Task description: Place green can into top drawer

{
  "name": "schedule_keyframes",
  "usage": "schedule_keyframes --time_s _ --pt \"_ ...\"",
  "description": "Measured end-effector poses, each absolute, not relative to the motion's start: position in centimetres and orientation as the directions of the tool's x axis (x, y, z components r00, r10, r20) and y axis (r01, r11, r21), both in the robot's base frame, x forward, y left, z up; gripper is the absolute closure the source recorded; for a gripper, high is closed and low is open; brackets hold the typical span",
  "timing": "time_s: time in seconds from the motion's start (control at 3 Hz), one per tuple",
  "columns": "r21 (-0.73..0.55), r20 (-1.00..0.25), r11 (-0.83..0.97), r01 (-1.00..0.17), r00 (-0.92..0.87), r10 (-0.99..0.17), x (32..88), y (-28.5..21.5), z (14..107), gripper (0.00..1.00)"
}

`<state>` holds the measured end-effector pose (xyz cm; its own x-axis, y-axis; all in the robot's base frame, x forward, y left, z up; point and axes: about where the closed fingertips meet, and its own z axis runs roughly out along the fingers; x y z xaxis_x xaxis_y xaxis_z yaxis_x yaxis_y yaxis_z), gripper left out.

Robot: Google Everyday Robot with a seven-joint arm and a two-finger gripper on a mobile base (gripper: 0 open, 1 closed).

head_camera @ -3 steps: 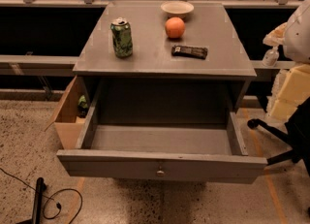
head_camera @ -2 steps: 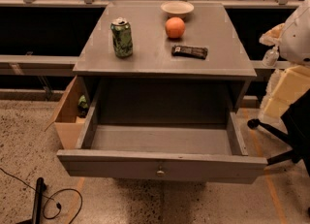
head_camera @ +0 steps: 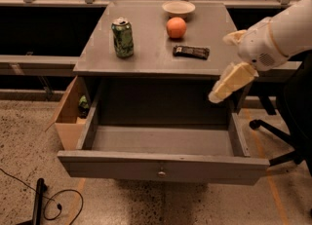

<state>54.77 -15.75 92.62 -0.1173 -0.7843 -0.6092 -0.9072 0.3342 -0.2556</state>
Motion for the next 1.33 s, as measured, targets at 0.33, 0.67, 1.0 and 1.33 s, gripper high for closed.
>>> schedule_keyframes --time_s 0.33,0.67,1.0,1.33 --pt "-0.2 -0.745 0.388 -0.9 -0.118 -0.657 59.6 -12.5 91.8 0.0" --pt "-0.128 -0.831 0.408 -0.904 -0.127 -0.542 64.4 -8.6 91.5 0.0" --pt "-0.128 -0.831 0.408 -0.904 -0.127 -0.542 64.4 -8.6 91.5 0.0" --pt "-0.102 -0.854 0.418 -0.903 -0.137 -0.502 64.9 -7.8 91.0 0.0"
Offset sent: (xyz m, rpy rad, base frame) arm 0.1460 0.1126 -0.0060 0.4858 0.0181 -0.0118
